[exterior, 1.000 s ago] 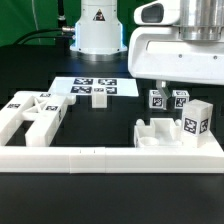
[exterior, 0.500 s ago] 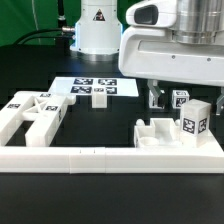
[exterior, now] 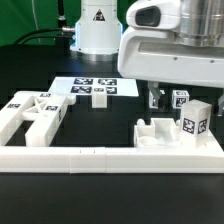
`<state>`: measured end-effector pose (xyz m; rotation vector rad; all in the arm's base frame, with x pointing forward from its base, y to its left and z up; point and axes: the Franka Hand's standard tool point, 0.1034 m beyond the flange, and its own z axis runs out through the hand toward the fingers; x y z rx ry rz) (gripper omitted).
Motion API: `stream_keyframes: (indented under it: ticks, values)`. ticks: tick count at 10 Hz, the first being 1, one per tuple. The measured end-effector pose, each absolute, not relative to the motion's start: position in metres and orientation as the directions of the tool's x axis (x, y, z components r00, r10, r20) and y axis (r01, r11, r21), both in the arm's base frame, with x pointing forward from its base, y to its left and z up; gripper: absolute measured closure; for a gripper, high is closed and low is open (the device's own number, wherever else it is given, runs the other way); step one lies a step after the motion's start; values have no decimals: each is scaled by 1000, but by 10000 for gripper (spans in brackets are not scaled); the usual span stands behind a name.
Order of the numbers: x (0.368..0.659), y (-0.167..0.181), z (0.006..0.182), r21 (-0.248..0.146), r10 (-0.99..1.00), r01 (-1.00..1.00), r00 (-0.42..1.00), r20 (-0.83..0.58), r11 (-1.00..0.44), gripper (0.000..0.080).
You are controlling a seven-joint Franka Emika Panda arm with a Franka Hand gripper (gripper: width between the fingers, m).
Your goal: Assemble chair
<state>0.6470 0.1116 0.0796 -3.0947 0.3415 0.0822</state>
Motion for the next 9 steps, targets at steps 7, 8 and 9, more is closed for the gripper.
stream_keyframes:
  ticks: [7, 8, 9]
  values:
    - [650, 115, 77, -37, 294, 294, 956, -8, -955, 150]
    - [649, 117, 75, -23, 365, 365, 931, -12, -931, 150]
    - [647, 121, 71, -14, 401, 401, 916, -16, -916, 150]
